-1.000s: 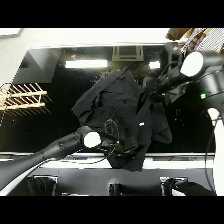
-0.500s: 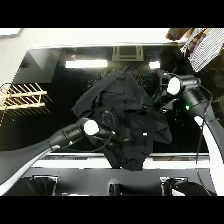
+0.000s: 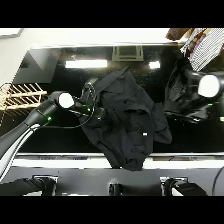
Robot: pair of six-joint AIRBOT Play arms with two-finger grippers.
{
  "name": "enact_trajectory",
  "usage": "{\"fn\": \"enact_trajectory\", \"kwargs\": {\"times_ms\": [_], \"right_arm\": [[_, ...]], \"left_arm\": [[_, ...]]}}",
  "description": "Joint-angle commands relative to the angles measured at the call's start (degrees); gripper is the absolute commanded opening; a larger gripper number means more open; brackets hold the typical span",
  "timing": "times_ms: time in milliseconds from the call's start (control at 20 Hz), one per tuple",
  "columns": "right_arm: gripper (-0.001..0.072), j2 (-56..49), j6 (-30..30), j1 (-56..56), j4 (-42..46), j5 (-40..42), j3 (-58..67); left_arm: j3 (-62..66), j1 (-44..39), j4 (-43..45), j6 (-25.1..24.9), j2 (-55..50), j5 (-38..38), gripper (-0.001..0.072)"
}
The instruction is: Fold the clothes and pants, and hang the long-sleeved shirts on hangers.
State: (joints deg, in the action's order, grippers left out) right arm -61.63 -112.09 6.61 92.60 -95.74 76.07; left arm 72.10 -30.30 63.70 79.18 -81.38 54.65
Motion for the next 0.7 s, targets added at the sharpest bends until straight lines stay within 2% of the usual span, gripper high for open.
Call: {"fn": "enact_trajectory", "kwargs": {"times_ms": [0,100,150,200,300,500,650], "right_arm": [[0.0629,2.47,0.37,-15.34,-5.99,-6.62,-5.38],[0.0663,4.35,-2.80,-24.76,-26.21,-6.03,-15.28],[0.0663,6.34,-4.57,-26.01,-33.11,-2.89,-21.07],[0.0663,8.13,-6.47,-25.77,-36.30,-0.35,-25.99],[0.0663,10.86,-10.23,-23.52,-39.52,4.02,-34.67],[0.0661,13.53,-22.67,-12.72,-43.36,13.18,-44.94],[0.0658,13.46,-29.27,-4.68,-43.25,19.41,-46.58]], "left_arm": [[1.55,1.29,4.48,-13.44,-0.02,-4.33,0.0542],[1.55,0.90,4.50,-15.06,-0.37,-9.66,0.0544],[1.57,0.63,4.48,-18.03,-0.63,-11.76,0.0543],[1.55,0.33,4.48,-20.52,-0.94,-13.97,0.0544],[1.55,-0.59,4.48,-24.13,-2.05,-17.73,0.0544],[1.57,-2.89,4.46,-32.20,-5.09,-21.66,0.0544],[1.57,-4.61,4.28,-32.96,-6.82,-25.46,0.0543]]}}
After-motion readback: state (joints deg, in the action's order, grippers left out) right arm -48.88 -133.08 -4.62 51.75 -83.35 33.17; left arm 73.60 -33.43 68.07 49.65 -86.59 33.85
